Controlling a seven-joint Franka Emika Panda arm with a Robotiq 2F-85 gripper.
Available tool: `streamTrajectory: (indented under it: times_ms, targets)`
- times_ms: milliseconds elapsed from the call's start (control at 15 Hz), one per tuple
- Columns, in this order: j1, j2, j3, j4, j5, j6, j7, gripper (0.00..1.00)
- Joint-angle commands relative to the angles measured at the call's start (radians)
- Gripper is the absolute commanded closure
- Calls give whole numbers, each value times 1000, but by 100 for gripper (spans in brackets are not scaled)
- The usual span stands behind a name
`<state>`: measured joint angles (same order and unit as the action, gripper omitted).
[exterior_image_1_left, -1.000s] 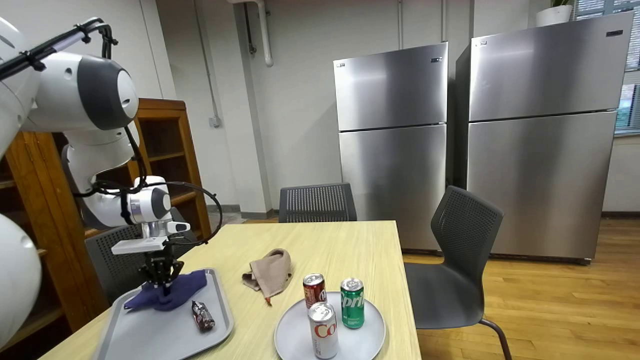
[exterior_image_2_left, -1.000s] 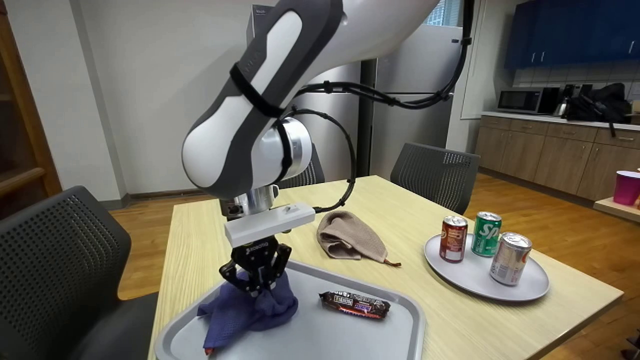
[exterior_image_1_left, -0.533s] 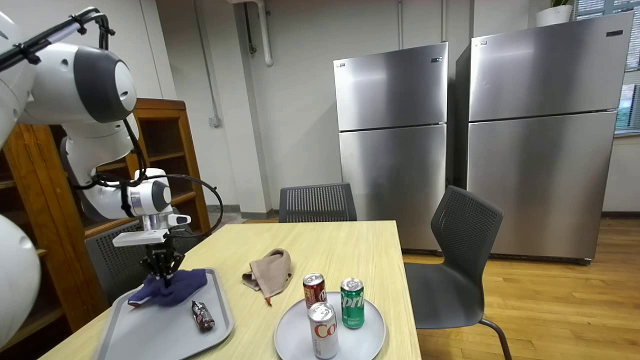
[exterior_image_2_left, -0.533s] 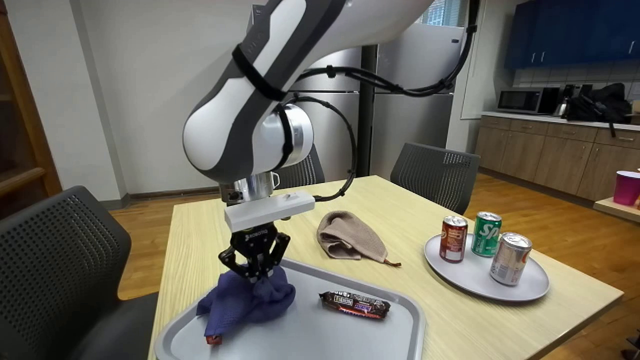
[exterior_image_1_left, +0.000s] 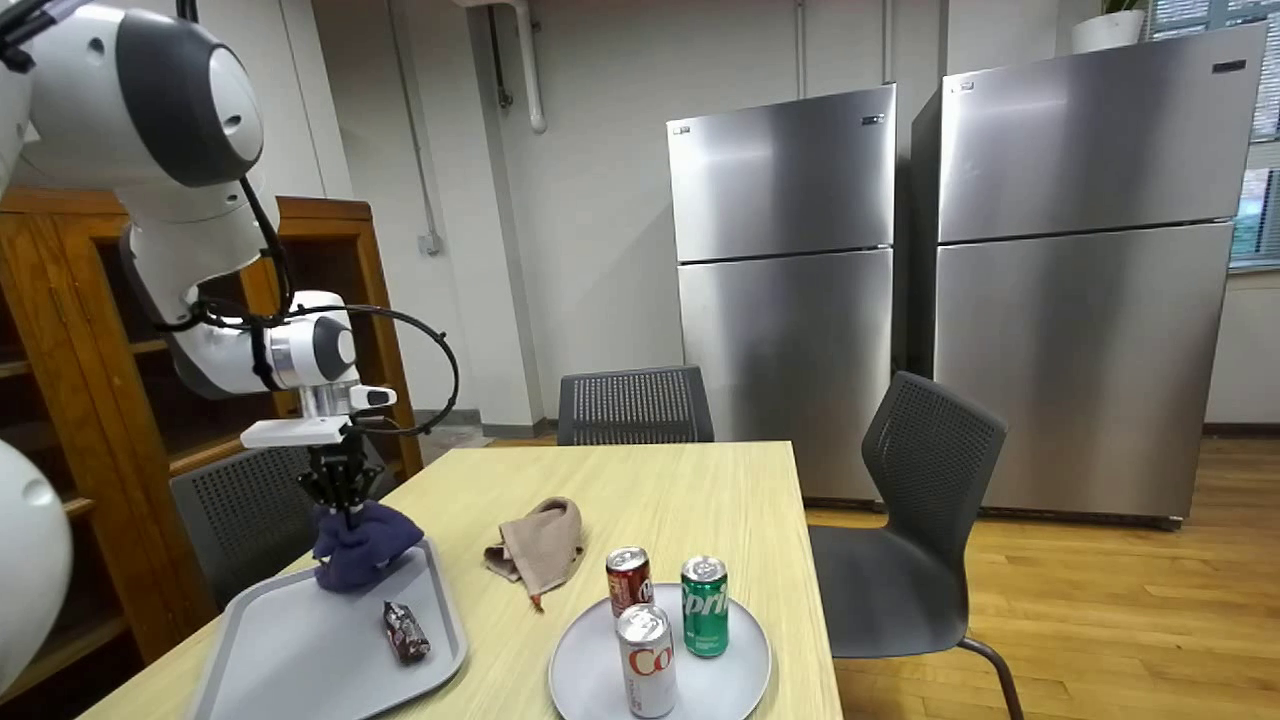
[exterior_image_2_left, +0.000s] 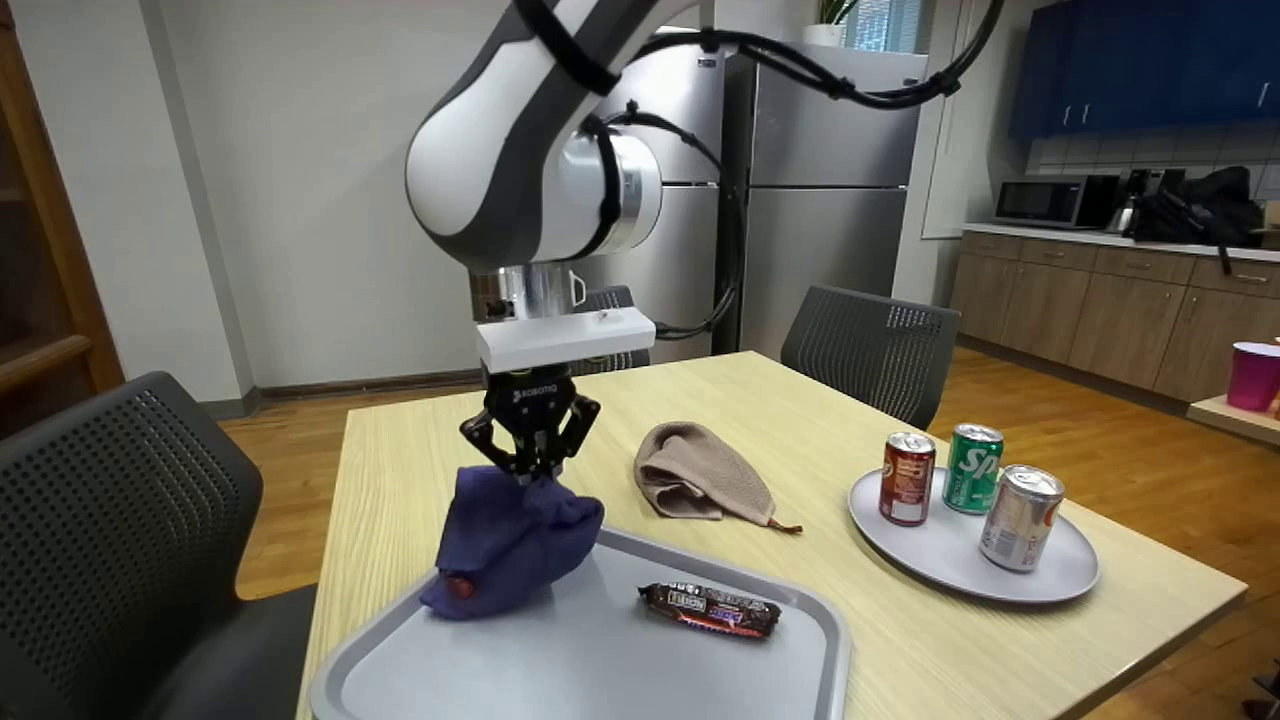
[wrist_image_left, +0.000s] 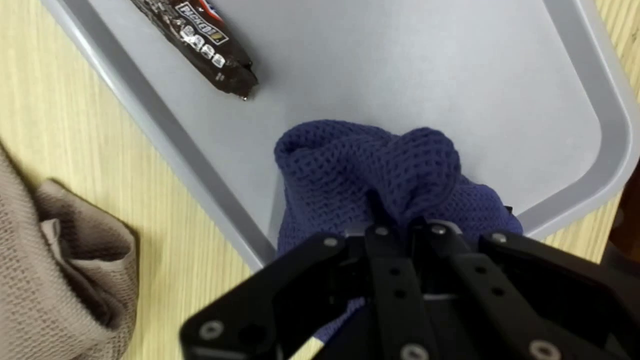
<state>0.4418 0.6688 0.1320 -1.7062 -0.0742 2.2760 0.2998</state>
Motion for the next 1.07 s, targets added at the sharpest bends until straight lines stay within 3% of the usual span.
streamTrajectory:
  times_ms: [0, 1000]
  targets:
    - [-52, -92, 6, -77, 28, 34, -7, 98]
    - [-237, -103, -55, -50, 107, 136, -25, 98]
